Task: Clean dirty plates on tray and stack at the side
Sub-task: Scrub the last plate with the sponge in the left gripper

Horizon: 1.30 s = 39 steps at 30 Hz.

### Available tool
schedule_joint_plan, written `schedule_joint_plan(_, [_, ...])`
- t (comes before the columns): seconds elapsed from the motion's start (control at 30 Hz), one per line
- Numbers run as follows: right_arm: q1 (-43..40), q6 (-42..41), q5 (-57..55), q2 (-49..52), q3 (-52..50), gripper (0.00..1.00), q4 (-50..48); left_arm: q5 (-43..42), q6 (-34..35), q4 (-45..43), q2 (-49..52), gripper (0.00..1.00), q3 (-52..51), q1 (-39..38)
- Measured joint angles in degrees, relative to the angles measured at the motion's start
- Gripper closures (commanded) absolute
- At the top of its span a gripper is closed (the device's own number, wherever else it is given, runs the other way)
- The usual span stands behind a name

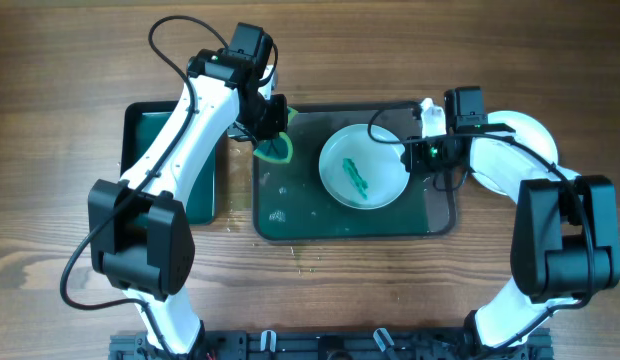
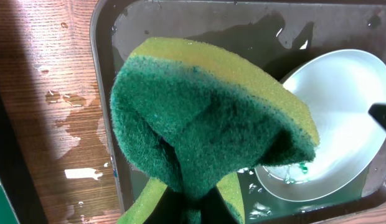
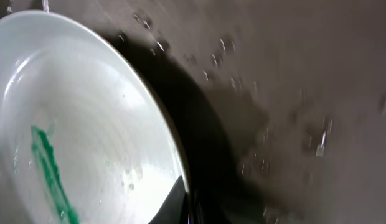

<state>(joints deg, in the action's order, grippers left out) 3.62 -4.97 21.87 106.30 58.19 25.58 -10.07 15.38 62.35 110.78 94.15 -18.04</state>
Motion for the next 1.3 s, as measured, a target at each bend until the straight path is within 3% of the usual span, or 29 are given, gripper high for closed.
schedule_joint_plan(0.2, [1.55,-16.22,0.35,-0.22,0.35,0.96,5.57,0.02,0.00,0.00,0.00,0.96,0.00,0.00])
schedule_joint_plan(0.43, [5.60,-26.18,-0.02,-1.53,-2.12,0.96,2.05,0.04,3.37,-0.94,0.02,0.96,0.00,-0.26])
schedule_joint_plan(1.03, [7.93,-28.20,0.20,-1.60,-2.36,0.96,1.36,0.00,7.74,-9.90,13.18,0.96,0.00,-8.72])
schedule_joint_plan(1.3, [7.98,-28.20,0.17,-1.60,-2.36,0.96,1.33,2.16,9.09,-10.23,13.88,0.96,0.66,-11.15])
